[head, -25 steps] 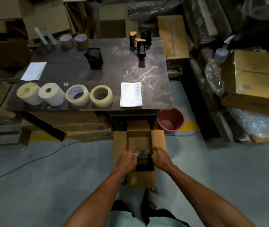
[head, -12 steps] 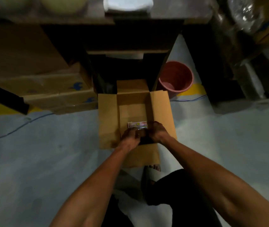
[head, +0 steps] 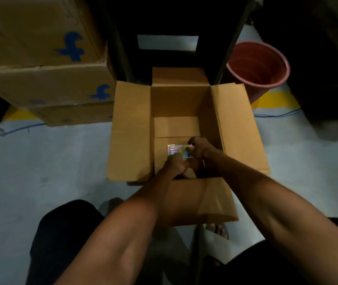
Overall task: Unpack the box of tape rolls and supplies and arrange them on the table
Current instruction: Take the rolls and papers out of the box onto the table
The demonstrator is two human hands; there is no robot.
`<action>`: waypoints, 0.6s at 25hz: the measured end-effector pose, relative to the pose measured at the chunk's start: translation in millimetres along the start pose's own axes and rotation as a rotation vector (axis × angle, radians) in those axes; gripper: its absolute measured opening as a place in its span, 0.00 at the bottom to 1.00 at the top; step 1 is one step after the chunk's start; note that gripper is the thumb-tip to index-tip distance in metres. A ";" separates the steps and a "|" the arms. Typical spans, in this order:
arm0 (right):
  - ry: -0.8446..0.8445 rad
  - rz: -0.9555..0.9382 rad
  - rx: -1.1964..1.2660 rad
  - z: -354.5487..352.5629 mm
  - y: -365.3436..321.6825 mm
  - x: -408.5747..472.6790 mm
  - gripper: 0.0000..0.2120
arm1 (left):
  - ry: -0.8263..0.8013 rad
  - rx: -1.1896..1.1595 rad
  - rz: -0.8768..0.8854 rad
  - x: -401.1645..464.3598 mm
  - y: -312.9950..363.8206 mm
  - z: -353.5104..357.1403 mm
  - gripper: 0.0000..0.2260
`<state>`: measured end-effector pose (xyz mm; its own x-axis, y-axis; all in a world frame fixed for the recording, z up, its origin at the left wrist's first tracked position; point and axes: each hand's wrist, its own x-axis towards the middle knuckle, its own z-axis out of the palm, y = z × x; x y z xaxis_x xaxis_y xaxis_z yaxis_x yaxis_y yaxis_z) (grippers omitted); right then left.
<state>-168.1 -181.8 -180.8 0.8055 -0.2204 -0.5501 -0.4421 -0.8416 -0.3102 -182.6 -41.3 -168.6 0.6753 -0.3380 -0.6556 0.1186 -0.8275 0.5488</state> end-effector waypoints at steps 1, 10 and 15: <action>-0.002 0.005 -0.020 8.2 2.3 9.4 0.22 | -0.012 0.002 -0.024 9.2 -4.0 3.6 0.22; -0.050 0.017 -0.113 33.5 14.2 44.7 0.27 | -0.042 -0.349 -0.159 55.5 1.9 2.8 0.10; -0.047 0.005 -0.130 34.9 9.6 61.6 0.30 | 0.032 -0.360 -0.216 69.1 -12.4 4.9 0.17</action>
<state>-136.5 -186.2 -244.7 0.7828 -0.2042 -0.5878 -0.3886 -0.8982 -0.2055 -141.0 -56.6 -223.2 0.6286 -0.1549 -0.7622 0.5032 -0.6662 0.5504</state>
